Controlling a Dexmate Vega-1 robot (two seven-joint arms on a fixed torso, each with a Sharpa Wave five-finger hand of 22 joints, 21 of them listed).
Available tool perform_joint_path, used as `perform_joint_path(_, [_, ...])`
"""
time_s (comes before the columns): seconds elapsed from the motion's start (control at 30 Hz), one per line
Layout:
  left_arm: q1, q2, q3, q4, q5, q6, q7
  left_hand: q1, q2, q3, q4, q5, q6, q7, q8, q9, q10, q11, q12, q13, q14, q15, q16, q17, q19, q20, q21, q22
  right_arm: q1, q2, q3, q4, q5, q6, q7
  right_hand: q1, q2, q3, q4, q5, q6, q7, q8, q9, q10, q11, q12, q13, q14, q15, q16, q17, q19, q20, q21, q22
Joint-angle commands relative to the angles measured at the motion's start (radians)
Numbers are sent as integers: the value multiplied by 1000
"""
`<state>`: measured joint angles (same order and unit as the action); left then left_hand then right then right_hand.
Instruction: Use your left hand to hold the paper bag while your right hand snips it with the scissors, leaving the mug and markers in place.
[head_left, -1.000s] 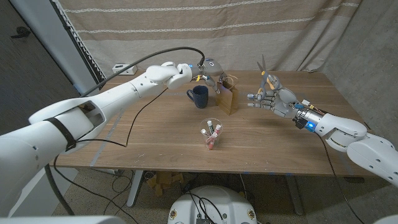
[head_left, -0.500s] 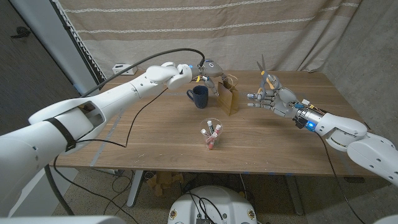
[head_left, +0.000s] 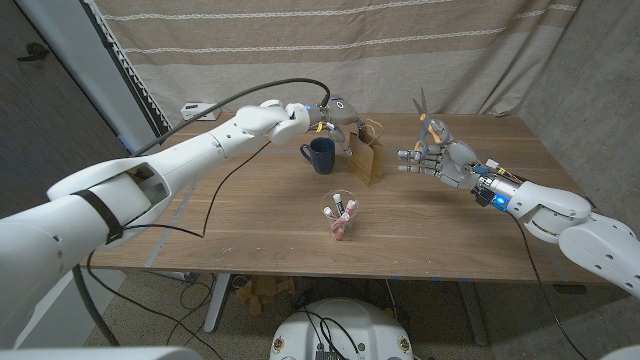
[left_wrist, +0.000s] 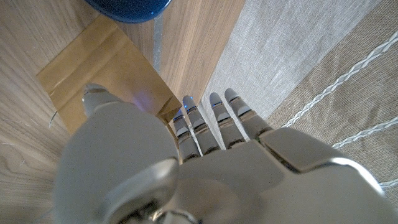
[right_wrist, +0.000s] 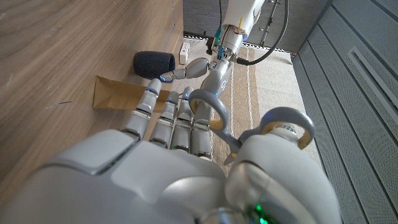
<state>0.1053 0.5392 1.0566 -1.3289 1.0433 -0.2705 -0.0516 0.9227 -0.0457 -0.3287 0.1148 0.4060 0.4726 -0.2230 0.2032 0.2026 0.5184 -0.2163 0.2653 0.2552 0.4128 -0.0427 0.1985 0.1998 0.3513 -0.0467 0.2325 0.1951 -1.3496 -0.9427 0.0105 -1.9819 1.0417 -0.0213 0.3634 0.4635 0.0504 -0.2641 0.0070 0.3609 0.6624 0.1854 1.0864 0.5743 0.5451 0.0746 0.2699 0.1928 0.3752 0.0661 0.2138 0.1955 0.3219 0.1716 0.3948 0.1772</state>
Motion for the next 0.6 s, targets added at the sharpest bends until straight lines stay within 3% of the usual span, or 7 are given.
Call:
perform_joint_path(0.03, [1, -9, 2, 2, -10, 5, -10, -3, 15, 4, 7, 9, -14, 3, 3, 5, 67, 1, 13, 6, 68, -177, 32, 11, -2, -43, -4, 3, -21, 5, 16, -3, 1, 7, -1, 10, 1, -3, -5, -3, -1, 4, -1, 0, 7, 0, -2, 4, 8, -2, -5, 2, 6, 0, -5, 1])
perform_joint_path(0.17, [0, -8, 3, 5, -16, -7, -6, 21, 31, 8, 1, 16, 0, 2, 12, 5, 186, -1, 60, 34, 148, -179, 63, 32, 7, -42, -3, 2, -22, 7, 17, -1, 2, 7, 4, 11, 2, -2, -6, -4, -1, 2, -1, 0, 7, -1, -3, 4, 8, -2, -6, 2, 8, 0, -6, 1])
perform_joint_path(0.23, [1, -8, 3, 7, -18, -15, 7, 27, 39, 10, 1, 17, 14, 3, 17, 5, 201, 1, 71, 43, 174, -180, 70, 37, 12, -39, -2, 2, -23, 8, 18, -1, 2, 8, 4, 11, 3, -2, -6, -4, -1, 3, -1, -1, 7, -1, -3, 4, 8, -2, -6, 2, 8, 0, -7, 1])
perform_joint_path(0.37, [5, -6, 1, 8, -20, -20, 27, 92, 69, 21, -15, 23, 88, 0, 28, 6, 283, 0, 147, 93, 258, -185, 76, 57, 30, -42, 2, 3, -25, 8, 20, -2, -2, 10, 6, 13, 4, -2, -7, -5, -2, 3, -1, 0, 8, -1, -3, 4, 8, -3, -6, 2, 9, 0, -9, 1])
perform_joint_path(0.6, [8, -1, -4, 10, -27, -36, 50, 150, 83, 24, -32, 26, 130, 4, 27, 6, 333, 0, 205, 134, 301, -184, 70, 68, 44, -52, 5, 4, -30, 9, 25, -5, -4, 11, 8, 16, 5, -1, -8, -6, -1, 2, -1, -1, 8, -2, -5, 4, 8, -4, -7, 3, 11, -1, -12, 2])
